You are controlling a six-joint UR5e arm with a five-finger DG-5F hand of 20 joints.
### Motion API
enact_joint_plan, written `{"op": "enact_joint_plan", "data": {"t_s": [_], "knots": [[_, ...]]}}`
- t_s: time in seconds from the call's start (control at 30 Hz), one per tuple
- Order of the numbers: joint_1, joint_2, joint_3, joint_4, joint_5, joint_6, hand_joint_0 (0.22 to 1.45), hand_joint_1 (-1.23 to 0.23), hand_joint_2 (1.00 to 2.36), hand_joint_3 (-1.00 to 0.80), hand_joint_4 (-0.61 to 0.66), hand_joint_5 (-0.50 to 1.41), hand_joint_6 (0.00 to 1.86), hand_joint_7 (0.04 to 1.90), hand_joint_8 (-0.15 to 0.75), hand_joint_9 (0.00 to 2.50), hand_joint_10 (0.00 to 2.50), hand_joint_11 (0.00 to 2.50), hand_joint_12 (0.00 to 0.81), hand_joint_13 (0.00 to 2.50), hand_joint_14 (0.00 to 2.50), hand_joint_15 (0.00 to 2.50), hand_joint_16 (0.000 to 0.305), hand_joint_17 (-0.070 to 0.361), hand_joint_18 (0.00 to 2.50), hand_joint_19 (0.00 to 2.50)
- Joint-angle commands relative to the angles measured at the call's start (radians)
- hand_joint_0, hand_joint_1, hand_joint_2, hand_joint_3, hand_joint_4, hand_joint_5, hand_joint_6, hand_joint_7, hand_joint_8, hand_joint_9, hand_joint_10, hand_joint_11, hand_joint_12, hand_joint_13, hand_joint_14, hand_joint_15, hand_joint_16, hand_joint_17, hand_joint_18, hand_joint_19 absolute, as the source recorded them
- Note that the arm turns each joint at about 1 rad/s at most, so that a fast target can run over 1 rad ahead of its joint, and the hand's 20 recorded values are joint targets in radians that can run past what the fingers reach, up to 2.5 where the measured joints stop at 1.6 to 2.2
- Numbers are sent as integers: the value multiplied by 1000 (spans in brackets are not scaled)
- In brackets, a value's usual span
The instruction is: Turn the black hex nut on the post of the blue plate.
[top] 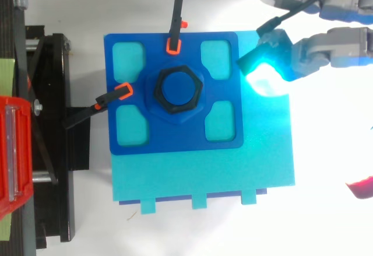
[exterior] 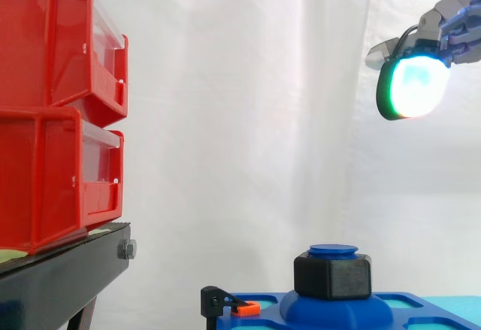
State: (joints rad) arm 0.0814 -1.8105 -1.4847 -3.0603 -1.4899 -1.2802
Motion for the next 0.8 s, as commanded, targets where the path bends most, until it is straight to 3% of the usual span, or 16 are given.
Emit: {"op": "enact_joint_plan", "data": {"t_s": [0.0, 0.17, 0.77], "knots": [[1, 0, -5, 9, 5, 183, 391, -451, 1000, -500, 83, -262, 502, 700, 170, 0, 0, 0, 371, 0, 0, 27, 66, 148, 0, 0], [1, 0, -3, 0, 0, 186, 390, -434, 1000, -500, 124, -266, 502, 706, 181, 0, 0, 0, 374, 0, 0, 24, 66, 149, 0, 0], [0, 0, -5, 0, 2, 183, 394, -409, 1000, -500, 88, -275, 502, 739, 174, 0, 0, 0, 373, 0, 0, 8, 66, 150, 0, 0]]}}
